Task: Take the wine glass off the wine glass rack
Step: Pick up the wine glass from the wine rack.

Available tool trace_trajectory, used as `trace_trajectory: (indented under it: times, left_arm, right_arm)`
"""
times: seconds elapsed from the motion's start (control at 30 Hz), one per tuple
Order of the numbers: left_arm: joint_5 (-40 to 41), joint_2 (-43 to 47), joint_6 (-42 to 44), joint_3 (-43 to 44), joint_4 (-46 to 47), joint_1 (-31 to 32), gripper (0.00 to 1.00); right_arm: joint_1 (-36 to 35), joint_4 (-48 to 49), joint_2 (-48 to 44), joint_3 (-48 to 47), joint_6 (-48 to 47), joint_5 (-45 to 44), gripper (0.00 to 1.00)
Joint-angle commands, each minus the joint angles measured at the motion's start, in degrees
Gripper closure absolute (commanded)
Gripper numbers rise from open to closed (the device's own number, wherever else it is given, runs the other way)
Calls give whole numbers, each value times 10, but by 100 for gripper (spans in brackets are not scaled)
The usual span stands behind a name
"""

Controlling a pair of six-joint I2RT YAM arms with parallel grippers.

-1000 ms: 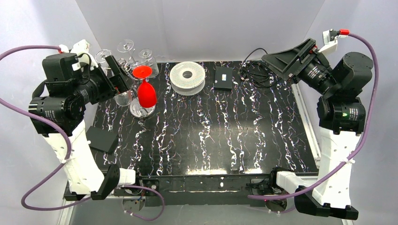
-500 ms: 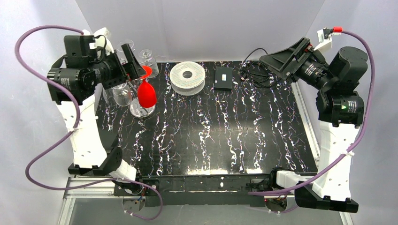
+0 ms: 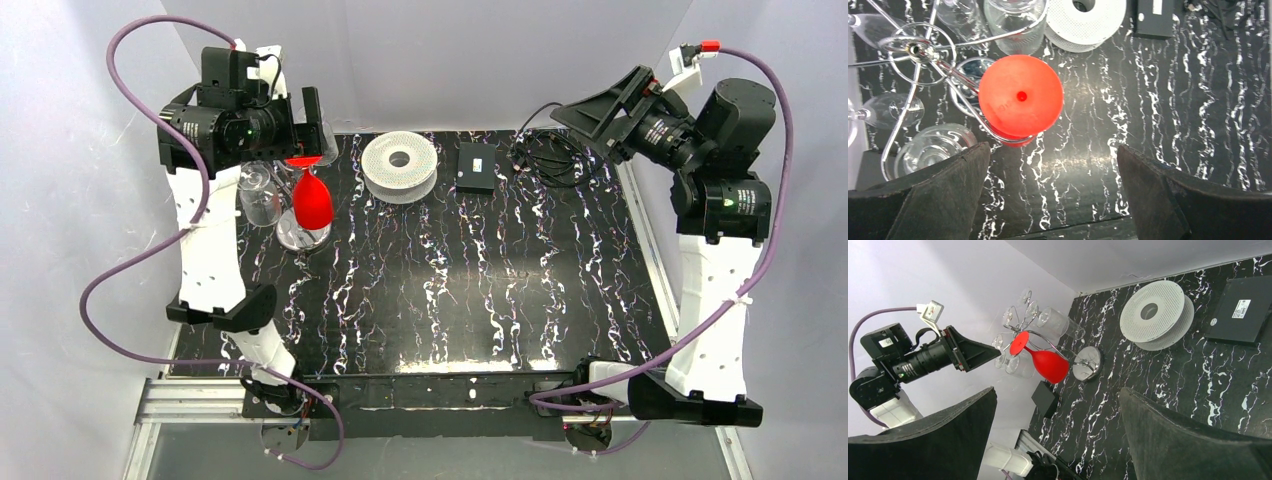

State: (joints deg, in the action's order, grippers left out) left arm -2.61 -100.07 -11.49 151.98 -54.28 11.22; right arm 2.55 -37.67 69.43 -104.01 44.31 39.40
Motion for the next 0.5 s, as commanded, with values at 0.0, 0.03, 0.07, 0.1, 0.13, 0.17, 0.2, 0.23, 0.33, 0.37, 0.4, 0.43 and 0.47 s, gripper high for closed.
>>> trace_trajectory:
  times: [0.0,0.03,0.07,0.1,0.13,0.17,0.2,0.23,0.33,0.37,0.4,0.43,0.47]
  left_arm:
    - [65,-12,29,24,-120,6,0]
    - [70,-16,31,27,-118,7,0]
    - [74,-21,33,27,-117,7,0]
    - [79,-26,35,29,-117,10,0]
    - [83,-30,37,31,-117,11,0]
    - [86,-35,38,32,-116,11,0]
    - [87,-39,39,34,-114,12,0]
    - [88,-44,40,35,-113,12,0]
    - [89,-57,41,37,-112,13,0]
    - [88,-60,41,38,-113,14,0]
    - [89,-65,41,39,-112,15,0]
    - [93,-68,41,40,-112,15,0]
    - [95,-71,41,42,-113,16,0]
  right_arm:
    - [-1,9,12,-29,-22,18,0]
    - [-1,9,16,-31,-22,20,0]
    - [-2,10,19,-33,-22,22,0]
    - [-2,11,23,-35,-20,24,0]
    - [-3,13,26,-36,-19,27,0]
    - [-4,15,30,-38,-18,28,0]
    - [-4,16,33,-40,-17,28,0]
    - [-5,17,36,-42,-17,28,0]
    - [-6,17,44,-51,-17,28,0]
    - [-6,17,46,-53,-17,28,0]
    - [-6,16,48,-53,-17,28,0]
    - [-7,16,48,-53,-17,29,0]
    - [-6,16,49,-53,-16,30,0]
